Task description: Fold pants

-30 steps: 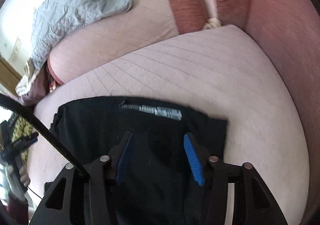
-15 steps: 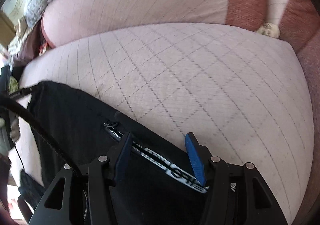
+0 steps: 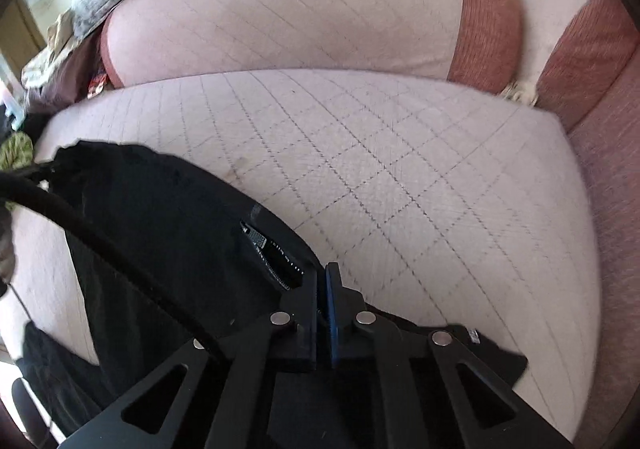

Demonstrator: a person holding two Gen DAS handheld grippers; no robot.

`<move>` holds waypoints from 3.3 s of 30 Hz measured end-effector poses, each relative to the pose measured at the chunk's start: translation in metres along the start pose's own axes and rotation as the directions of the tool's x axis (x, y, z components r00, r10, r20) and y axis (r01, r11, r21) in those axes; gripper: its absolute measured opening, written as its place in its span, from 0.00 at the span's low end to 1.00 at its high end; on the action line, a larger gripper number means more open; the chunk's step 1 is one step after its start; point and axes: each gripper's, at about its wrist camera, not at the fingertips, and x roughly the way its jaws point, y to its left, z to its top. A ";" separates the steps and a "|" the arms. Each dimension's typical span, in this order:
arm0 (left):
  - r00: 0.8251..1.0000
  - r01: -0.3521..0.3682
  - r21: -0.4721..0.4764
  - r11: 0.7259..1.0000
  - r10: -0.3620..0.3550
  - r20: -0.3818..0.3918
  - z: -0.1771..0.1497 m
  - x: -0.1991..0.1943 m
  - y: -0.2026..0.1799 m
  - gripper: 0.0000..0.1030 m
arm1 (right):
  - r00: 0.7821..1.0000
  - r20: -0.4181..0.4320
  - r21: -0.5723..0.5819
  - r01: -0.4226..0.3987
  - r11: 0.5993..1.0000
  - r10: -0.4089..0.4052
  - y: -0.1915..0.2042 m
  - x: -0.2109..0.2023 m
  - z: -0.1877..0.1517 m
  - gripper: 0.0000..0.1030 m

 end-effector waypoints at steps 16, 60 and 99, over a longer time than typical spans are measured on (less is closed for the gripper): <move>0.985 0.038 -0.040 0.998 -0.030 0.170 -0.071 -0.142 -0.009 0.11 | 0.986 0.121 -0.087 0.127 0.988 -0.116 0.061 -0.126 -0.094 0.03; 0.999 0.030 -0.153 0.988 -0.024 0.040 -0.311 -0.195 0.047 0.42 | 0.992 -0.095 -0.131 0.065 0.989 -0.078 0.121 -0.127 -0.293 0.06; 0.959 0.170 -0.664 0.728 0.033 0.281 -0.305 -0.176 0.180 0.52 | 0.972 -0.006 -0.425 -0.217 0.879 0.237 0.438 -0.079 -0.129 0.05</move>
